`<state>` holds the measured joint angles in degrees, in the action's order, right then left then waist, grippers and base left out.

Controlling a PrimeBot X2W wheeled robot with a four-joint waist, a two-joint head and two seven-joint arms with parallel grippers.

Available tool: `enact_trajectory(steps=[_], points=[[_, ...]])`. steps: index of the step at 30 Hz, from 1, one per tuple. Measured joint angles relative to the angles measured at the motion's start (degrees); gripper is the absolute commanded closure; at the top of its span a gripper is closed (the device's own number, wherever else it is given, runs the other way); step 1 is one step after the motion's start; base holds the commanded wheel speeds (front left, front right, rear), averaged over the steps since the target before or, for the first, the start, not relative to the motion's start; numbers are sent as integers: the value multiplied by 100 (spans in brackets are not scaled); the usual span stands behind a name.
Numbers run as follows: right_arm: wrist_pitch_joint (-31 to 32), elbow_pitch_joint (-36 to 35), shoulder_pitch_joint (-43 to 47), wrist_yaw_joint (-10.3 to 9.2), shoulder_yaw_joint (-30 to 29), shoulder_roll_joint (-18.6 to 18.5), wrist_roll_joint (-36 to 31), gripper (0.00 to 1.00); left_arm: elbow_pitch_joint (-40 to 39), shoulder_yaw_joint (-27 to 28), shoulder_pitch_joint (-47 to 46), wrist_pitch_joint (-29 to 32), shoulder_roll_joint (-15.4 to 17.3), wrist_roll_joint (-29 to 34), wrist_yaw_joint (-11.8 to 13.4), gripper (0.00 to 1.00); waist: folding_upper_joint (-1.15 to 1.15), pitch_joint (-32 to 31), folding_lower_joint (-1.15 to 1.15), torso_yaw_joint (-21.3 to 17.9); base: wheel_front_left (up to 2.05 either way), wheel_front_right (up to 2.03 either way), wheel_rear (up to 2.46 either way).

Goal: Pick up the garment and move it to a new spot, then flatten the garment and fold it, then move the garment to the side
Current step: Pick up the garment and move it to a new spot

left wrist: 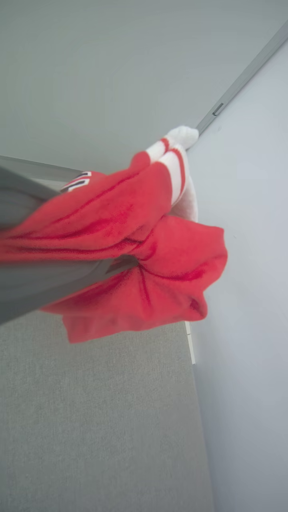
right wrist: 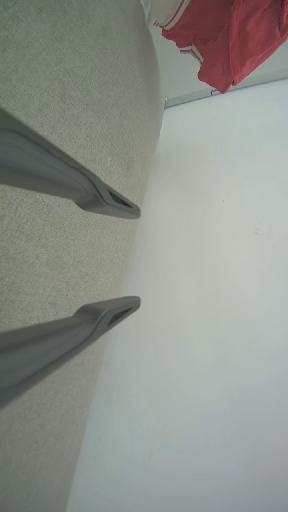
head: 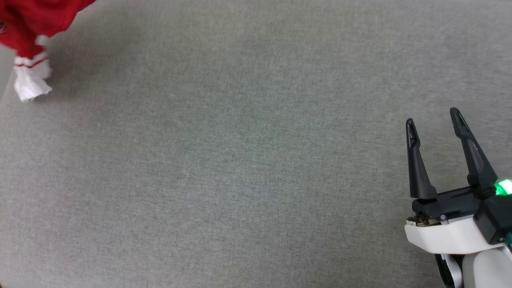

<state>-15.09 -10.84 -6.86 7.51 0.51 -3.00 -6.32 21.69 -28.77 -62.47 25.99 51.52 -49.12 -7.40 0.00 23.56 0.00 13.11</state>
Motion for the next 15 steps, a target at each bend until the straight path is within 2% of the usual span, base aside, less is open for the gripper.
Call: enact_trajectory(steps=[6,15], points=[[0,115,75,0,2,2,282,0,-645,-399,-525,154,-168,130,0,100,0,-394,0,-193,0,0,0],[0,222,171,-1,-58,2,578,0,-1405,-1078,-1211,409,-844,305,0,100,0,-786,-1,-720,0,0,0]])
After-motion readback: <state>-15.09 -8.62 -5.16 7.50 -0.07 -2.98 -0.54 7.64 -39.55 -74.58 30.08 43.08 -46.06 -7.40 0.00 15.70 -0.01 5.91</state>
